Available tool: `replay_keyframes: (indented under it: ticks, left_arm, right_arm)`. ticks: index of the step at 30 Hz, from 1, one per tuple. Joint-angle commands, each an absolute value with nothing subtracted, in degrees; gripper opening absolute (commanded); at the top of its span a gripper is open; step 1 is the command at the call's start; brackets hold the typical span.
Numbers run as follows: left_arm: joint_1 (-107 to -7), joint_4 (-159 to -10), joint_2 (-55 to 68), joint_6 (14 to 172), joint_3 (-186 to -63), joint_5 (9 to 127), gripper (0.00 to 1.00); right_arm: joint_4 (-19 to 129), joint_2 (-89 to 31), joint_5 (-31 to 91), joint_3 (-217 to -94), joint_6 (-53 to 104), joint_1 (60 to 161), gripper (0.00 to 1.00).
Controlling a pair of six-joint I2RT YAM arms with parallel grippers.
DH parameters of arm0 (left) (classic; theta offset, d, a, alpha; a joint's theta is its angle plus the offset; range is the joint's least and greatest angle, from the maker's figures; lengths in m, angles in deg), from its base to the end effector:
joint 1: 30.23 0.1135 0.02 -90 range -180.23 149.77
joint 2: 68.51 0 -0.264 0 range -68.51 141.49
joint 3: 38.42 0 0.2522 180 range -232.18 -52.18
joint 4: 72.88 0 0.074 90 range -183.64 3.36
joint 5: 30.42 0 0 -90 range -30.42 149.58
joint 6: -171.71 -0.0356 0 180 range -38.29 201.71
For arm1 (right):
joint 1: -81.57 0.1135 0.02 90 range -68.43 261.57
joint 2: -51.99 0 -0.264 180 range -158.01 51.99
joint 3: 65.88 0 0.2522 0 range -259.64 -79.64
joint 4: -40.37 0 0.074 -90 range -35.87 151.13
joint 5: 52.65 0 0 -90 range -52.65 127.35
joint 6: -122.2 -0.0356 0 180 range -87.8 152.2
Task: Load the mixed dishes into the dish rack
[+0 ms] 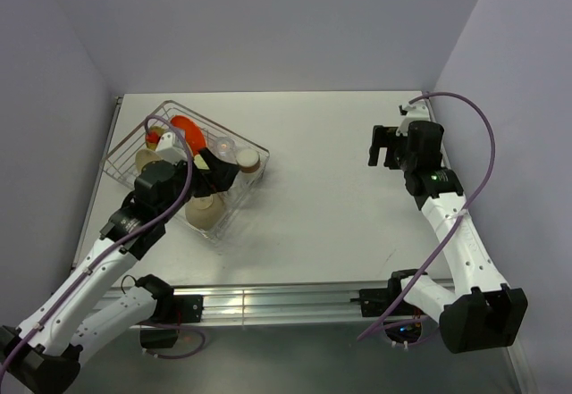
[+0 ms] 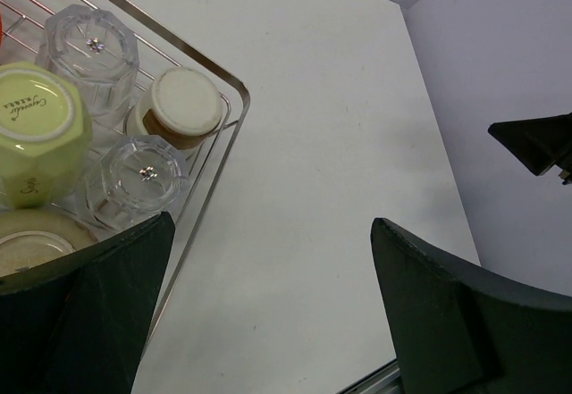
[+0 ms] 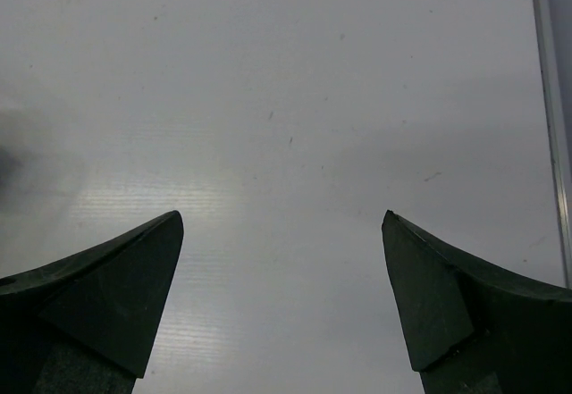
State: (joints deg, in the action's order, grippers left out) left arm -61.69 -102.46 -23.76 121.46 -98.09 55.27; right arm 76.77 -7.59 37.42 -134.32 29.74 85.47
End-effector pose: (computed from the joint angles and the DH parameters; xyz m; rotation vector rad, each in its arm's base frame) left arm 0.1568 -0.0928 0.3366 -0.1925 1.8925 -0.7965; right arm 0.2322 0.0158 0.3293 -0.0250 2.0520 0.0678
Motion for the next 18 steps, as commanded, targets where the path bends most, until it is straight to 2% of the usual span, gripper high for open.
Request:
replay_keyframes:
  ticks: [1,18]
  left_arm:
    - [-61.6,-97.99,-22.81,119.24,-99.46,56.95,0.99]
    - [-61.6,-95.26,-27.28,119.77,-93.49,56.42,0.99]
  right_arm:
    - [72.85,-5.23,41.74,-133.87,30.79,84.91,1.0]
    - [72.32,-6.99,45.61,-134.39,30.7,85.0,1.0]
